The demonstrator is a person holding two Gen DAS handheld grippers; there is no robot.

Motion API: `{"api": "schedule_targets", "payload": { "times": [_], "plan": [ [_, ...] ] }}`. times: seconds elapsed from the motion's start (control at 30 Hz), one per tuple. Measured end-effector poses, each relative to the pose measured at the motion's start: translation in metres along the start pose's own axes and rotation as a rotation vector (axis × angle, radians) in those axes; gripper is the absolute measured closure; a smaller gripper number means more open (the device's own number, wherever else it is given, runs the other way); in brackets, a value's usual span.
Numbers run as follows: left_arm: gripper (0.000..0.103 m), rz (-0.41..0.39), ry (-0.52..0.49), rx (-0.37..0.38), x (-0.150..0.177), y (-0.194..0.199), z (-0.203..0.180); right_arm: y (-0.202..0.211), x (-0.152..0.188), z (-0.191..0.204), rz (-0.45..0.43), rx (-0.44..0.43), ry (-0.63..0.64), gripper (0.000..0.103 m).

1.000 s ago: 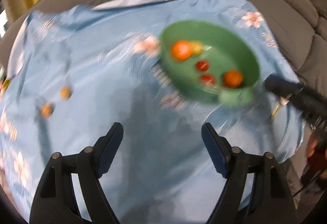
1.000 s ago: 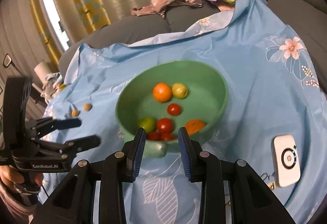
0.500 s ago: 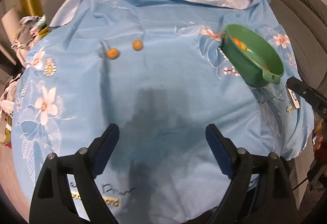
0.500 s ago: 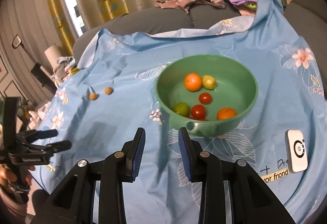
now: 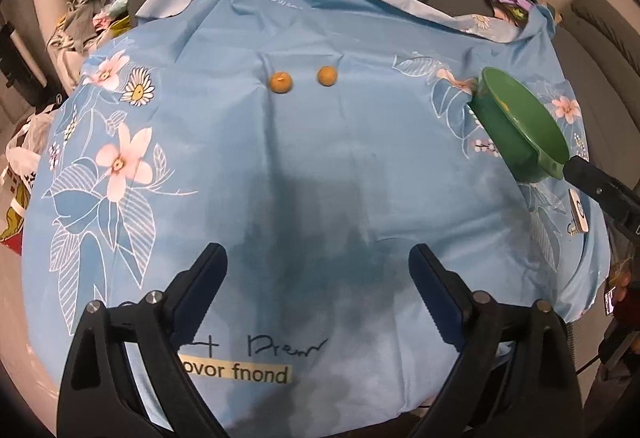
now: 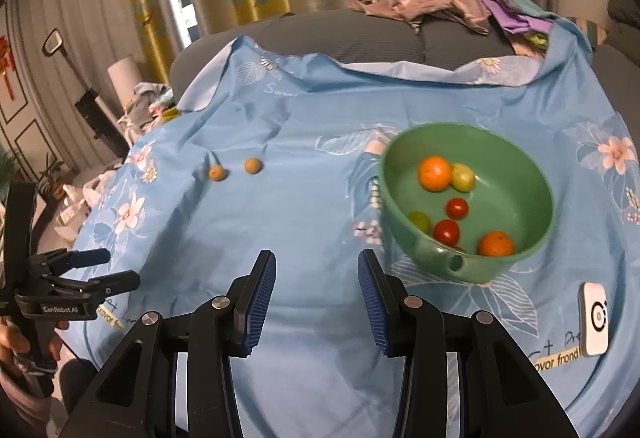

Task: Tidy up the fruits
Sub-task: 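Withdraw both grippers and move toward the two small yellow fruits, then grasp a small yellow fruit with the right gripper while the left gripper grasps the other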

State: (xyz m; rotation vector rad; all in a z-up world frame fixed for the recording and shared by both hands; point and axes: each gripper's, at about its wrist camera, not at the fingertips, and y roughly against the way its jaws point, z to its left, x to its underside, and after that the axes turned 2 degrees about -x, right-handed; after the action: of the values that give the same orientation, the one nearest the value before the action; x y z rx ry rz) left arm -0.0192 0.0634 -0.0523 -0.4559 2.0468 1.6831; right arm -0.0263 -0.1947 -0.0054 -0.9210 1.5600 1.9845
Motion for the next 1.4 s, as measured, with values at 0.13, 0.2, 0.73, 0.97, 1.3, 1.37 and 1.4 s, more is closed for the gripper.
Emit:
{"api": "schedule_targets", "payload": {
  "times": [0.13, 0.2, 0.73, 0.97, 1.3, 1.37, 1.4],
  "plan": [
    [0.011, 0.001, 0.015, 0.028, -0.001, 0.0, 0.005, -0.008, -0.002, 0.008, 0.016, -0.007, 0.015, 0.06],
    [0.011, -0.002, 0.02, 0.05, -0.003, 0.0, 0.007, -0.012, -0.003, 0.011, 0.025, -0.011, 0.019, 0.06],
    [0.012, -0.079, -0.037, 0.075, -0.057, -0.023, 0.014, -0.094, -0.033, 0.041, 0.109, -0.124, 0.065, 0.06],
    [0.016, -0.085, -0.054, 0.088, -0.085, -0.048, 0.015, -0.15, -0.064, 0.047, 0.131, -0.178, 0.068, 0.06],
    [0.027, -0.08, -0.069, 0.045, -0.114, -0.077, 0.028, -0.233, -0.089, 0.062, 0.201, -0.208, 0.096, 0.06],
    [0.027, -0.079, -0.063, 0.046, -0.116, -0.08, 0.033, -0.245, -0.092, 0.064, 0.207, -0.195, 0.111, 0.06],
    [0.027, -0.079, -0.061, 0.043, -0.117, -0.082, 0.034, -0.25, -0.094, 0.065, 0.21, -0.195, 0.115, 0.06]
  ]
}}
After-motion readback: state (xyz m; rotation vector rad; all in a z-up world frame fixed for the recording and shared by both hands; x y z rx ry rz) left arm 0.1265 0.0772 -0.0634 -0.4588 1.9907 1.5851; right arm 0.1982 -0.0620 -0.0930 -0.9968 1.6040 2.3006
